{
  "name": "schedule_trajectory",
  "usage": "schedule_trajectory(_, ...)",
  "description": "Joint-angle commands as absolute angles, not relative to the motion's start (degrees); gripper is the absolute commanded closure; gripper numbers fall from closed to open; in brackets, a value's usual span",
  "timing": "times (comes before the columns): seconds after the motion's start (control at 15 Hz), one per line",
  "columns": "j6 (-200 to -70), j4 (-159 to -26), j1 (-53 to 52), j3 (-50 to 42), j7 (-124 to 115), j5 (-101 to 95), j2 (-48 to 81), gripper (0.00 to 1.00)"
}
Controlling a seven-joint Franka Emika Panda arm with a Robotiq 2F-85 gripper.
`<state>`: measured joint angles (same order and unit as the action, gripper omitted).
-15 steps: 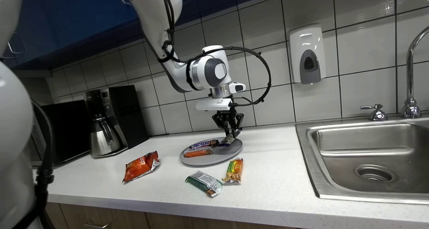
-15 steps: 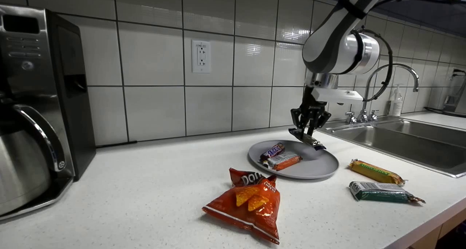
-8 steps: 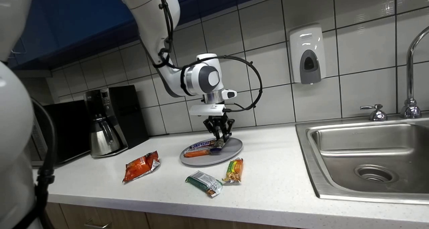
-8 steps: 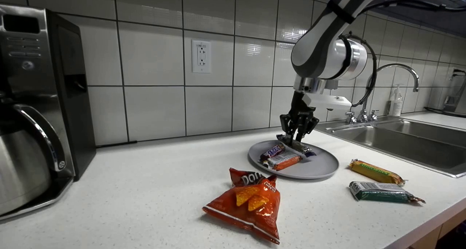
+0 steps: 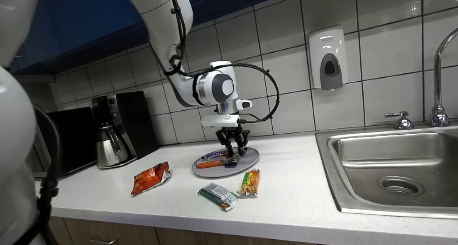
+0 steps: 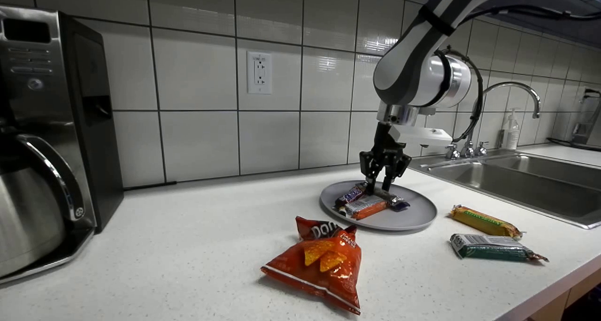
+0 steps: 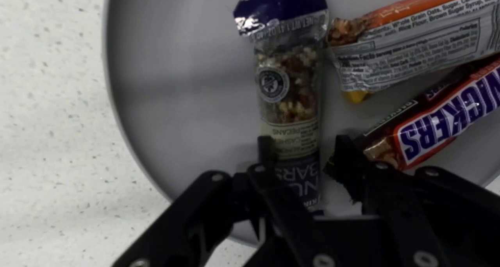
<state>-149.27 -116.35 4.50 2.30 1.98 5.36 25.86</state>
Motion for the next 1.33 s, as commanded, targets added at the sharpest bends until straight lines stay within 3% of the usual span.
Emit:
schedule_trajectory(0.0,-146.6,-115.5,4.9,2.8,2.9,7.2,24.8,0.21)
schedule_trajectory(0.2,-146.2,-117.1,5.6,3.3,2.8,9.9,22.6,0.01)
schedule_trajectory(0.8,-146.1,-126.3,5.8,1.7,4.4,12.3,13.8,0.00)
schedule_trajectory(1.27,-147.6,-125.2,4.9,1.1,3.1,12.0,15.7,0.00)
